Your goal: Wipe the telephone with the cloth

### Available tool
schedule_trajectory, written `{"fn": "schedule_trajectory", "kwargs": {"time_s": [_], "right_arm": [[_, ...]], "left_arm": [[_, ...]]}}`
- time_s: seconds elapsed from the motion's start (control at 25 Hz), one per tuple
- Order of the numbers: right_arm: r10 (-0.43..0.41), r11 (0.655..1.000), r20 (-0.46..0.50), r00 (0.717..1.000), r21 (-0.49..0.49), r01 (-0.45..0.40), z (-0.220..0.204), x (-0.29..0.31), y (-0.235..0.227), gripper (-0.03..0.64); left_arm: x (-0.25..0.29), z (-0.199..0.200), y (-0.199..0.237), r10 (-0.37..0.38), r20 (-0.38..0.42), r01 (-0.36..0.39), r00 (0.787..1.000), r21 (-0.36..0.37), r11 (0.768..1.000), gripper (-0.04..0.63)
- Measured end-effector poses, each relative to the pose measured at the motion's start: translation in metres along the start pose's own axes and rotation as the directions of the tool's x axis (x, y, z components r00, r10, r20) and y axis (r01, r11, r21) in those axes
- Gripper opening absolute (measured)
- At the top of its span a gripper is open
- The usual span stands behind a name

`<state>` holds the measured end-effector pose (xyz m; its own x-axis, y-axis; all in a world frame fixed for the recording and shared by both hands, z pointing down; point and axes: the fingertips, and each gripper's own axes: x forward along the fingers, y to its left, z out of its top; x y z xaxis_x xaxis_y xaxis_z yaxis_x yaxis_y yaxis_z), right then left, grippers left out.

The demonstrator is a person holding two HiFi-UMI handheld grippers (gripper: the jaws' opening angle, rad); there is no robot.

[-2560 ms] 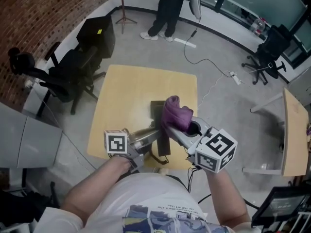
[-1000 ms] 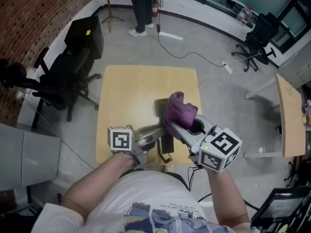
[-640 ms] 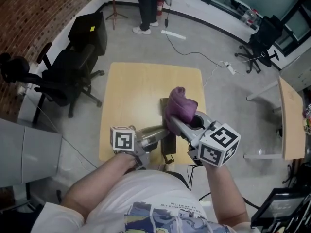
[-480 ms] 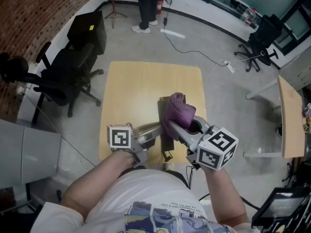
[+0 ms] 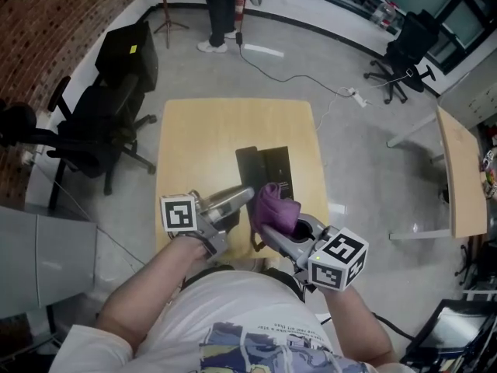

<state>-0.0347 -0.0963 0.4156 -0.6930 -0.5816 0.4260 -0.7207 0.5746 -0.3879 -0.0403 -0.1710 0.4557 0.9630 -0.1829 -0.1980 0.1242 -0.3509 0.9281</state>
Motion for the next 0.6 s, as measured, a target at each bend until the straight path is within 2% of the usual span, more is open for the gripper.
{"fn": "schedule_trajectory", "kwargs": {"time_s": [0.16,0.32,0.48,0.6], "right_arm": [[0.001,1.000,0.015,1.000,0.001,-0.001,0.003,-0.016,0.000,0.090],[-0.019,1.000,0.075,0.997,-0.022,0.021,0.032,-0.035,-0.014,0.090],[-0.049,0.998,0.125,0.991,-0.044,0.055,0.061,-0.046,-0.042,0.091],[-0.036,0.998,0.147,0.989,-0.051,0.043,0.075,-0.044,-0.056,0.091]], "left_arm": [[0.004,-0.002,-0.009,-0.043,-0.002,0.043,0.999,-0.016,0.999,0.081],[0.005,-0.004,-0.017,-0.091,-0.020,0.091,0.996,-0.007,0.996,0.081],[0.007,-0.010,-0.025,-0.114,-0.048,0.116,0.992,0.038,0.993,0.081],[0.011,-0.018,-0.025,-0.106,-0.064,0.111,0.992,0.071,0.991,0.081]]}}
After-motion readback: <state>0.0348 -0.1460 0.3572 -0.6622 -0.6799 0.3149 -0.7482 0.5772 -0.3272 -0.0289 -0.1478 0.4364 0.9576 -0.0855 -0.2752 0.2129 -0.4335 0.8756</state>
